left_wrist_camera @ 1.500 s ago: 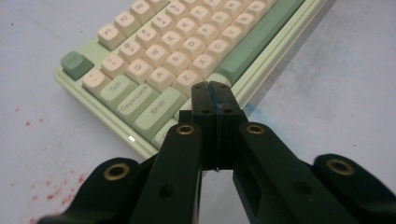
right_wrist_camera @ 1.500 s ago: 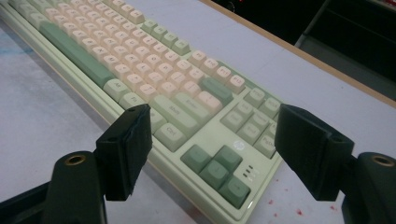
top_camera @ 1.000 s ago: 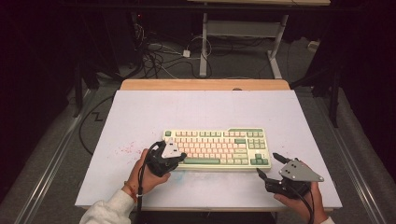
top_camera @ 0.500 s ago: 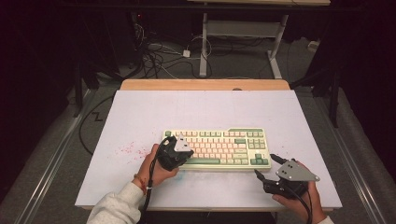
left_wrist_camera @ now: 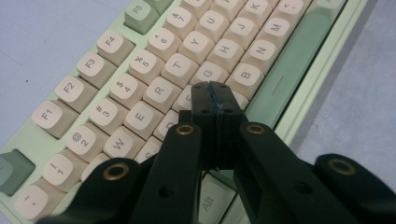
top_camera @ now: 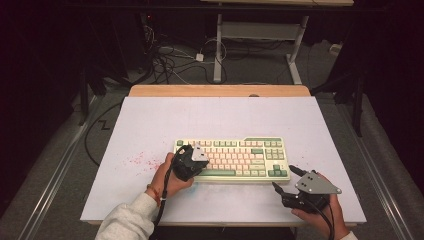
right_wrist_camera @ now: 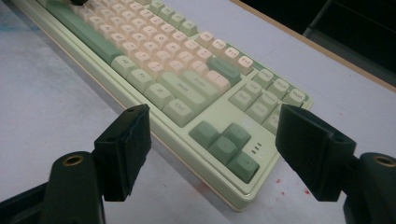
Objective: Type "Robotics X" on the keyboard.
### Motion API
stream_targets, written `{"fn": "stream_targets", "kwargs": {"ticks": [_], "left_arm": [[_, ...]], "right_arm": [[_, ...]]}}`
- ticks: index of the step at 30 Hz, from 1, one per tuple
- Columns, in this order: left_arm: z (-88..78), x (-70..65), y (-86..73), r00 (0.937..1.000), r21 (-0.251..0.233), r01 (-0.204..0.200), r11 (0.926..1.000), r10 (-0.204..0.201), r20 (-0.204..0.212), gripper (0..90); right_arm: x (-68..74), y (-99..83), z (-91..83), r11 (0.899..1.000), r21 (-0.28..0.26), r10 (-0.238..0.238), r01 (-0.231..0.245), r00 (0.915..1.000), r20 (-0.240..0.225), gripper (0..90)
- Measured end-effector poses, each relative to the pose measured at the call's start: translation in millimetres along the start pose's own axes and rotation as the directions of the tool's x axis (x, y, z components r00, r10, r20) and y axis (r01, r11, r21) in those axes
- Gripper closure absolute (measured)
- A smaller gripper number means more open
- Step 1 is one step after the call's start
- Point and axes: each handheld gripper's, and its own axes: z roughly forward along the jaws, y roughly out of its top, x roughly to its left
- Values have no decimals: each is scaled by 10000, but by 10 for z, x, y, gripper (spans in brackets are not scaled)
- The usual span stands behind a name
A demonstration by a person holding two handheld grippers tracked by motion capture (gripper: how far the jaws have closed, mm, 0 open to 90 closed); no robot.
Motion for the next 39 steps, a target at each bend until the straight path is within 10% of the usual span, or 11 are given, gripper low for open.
{"fn": "stream_targets", "kwargs": {"ticks": [39], "left_arm": [[-173,145,-32,9989,-198,244,9995,-252,-387,874]], "right_arm": [[5,6,14,9999,59,-134,134,9999,-59,267]]}}
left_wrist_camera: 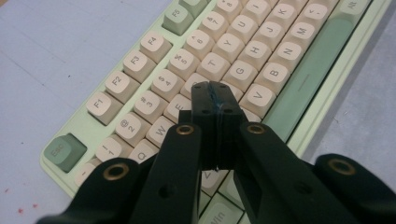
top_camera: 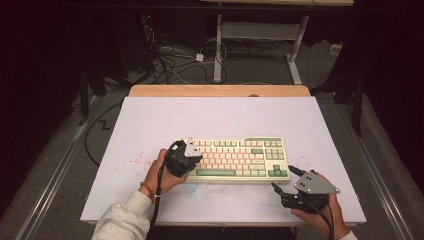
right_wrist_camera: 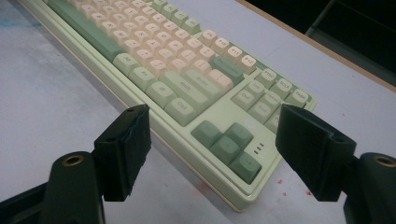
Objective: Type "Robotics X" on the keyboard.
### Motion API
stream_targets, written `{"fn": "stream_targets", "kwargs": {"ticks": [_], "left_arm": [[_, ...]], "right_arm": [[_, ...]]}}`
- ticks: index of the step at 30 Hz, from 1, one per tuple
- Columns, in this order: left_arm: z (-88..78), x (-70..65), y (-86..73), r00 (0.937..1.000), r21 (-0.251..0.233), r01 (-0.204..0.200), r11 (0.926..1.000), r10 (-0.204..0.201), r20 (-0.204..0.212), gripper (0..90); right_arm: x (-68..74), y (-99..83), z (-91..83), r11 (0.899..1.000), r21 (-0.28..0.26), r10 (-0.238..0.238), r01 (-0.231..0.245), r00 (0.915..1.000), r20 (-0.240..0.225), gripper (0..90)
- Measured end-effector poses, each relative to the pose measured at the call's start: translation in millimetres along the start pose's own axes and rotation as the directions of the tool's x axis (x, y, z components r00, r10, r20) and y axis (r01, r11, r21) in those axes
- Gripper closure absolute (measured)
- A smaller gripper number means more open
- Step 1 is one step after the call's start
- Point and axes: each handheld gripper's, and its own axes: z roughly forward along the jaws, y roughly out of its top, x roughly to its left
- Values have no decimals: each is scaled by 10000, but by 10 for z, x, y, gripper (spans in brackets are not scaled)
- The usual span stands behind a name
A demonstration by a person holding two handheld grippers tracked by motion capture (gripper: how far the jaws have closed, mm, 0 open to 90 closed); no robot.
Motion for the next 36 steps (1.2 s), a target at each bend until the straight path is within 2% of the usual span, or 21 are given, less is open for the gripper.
{"fn": "stream_targets", "kwargs": {"ticks": [10,18,36], "left_arm": [[-14,98,-51,9996,96,261,9996,-260,-140,874],[36,150,-78,9989,265,457,9986,-455,-56,872],[105,128,-77,9993,443,357,9984,-359,52,863]], "right_arm": [[10,4,3,10000,9,-27,27,10000,-33,266],[19,4,16,10000,49,-73,73,10000,-52,266],[24,-2,37,9998,156,-112,114,9998,-137,266]]}}
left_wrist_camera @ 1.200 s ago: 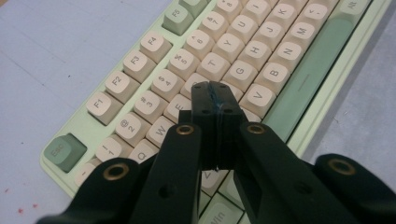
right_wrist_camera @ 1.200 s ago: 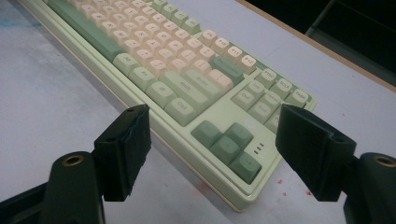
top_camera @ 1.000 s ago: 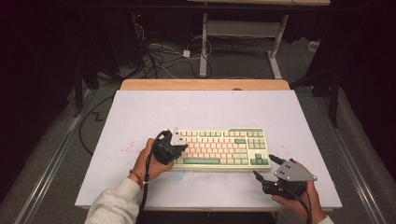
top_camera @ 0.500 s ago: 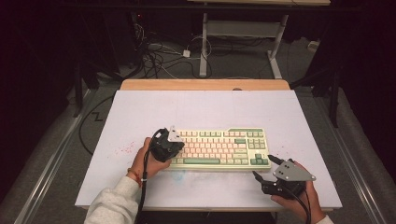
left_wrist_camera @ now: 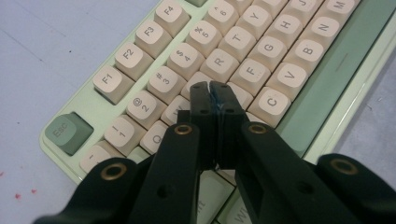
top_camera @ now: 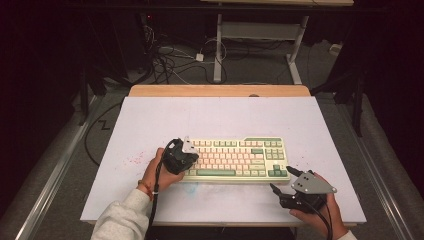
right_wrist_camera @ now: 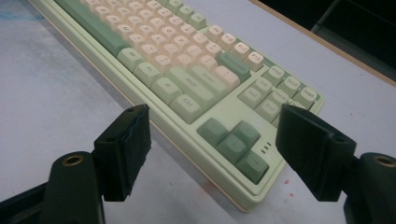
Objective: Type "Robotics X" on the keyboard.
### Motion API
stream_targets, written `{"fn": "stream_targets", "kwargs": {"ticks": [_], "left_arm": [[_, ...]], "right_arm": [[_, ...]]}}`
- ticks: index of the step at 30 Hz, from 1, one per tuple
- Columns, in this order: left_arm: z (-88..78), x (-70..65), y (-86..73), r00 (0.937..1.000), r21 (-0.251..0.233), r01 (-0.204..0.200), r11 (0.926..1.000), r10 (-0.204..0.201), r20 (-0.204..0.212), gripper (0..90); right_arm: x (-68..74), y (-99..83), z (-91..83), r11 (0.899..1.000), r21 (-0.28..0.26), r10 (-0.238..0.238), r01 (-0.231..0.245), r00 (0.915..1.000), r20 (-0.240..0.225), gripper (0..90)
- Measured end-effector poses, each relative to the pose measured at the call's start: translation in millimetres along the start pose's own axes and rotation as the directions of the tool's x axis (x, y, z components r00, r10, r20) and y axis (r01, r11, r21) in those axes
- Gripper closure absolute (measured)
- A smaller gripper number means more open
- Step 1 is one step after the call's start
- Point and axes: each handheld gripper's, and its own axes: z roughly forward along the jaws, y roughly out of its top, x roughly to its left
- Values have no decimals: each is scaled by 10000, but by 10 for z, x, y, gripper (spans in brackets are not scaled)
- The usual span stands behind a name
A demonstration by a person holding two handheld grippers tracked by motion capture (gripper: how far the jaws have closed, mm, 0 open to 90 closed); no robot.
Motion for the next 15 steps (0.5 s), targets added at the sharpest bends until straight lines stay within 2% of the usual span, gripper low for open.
{"fn": "stream_targets", "kwargs": {"ticks": [15], "left_arm": [[1,-18,3,9997,43,-106,9999,107,-216,849]], "right_arm": [[18,-1,9,9999,121,-88,88,10000,-38,266]]}}
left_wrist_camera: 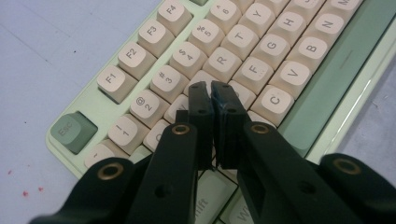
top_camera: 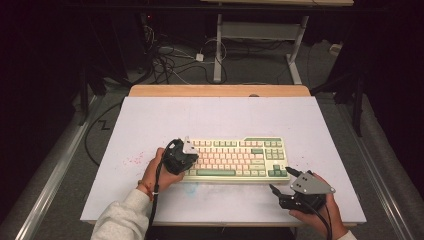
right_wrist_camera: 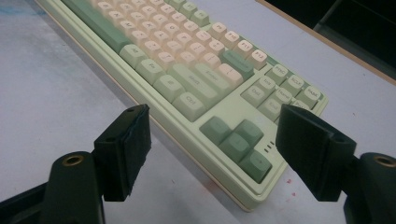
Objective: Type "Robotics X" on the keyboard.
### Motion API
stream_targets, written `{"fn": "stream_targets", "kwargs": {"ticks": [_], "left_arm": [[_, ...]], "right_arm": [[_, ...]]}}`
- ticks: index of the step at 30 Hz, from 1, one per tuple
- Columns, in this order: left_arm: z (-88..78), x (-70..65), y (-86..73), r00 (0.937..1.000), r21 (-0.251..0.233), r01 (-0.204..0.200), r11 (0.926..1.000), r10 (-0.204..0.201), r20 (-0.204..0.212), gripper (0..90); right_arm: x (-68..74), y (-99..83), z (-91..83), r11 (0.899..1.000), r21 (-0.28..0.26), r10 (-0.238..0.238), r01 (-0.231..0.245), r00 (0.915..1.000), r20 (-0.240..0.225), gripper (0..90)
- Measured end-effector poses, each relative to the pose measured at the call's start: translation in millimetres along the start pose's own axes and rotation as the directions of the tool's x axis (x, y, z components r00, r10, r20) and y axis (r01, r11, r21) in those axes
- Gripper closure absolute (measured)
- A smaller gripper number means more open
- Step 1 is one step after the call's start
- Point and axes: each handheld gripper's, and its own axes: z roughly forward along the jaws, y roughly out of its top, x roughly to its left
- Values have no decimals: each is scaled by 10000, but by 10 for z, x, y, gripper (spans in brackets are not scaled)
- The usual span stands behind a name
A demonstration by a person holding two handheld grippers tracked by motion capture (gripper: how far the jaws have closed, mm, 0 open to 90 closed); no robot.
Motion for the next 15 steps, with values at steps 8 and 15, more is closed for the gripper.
{"fn": "stream_targets", "kwargs": {"ticks": [8,15], "left_arm": [[3,-39,-4,9997,-55,-208,9998,207,-126,873],[-102,-40,2,9996,-302,-265,9992,262,-119,869]], "right_arm": [[7,0,5,9999,65,-97,97,10000,-10,266],[1,0,4,9999,79,-108,108,9999,16,266]]}}
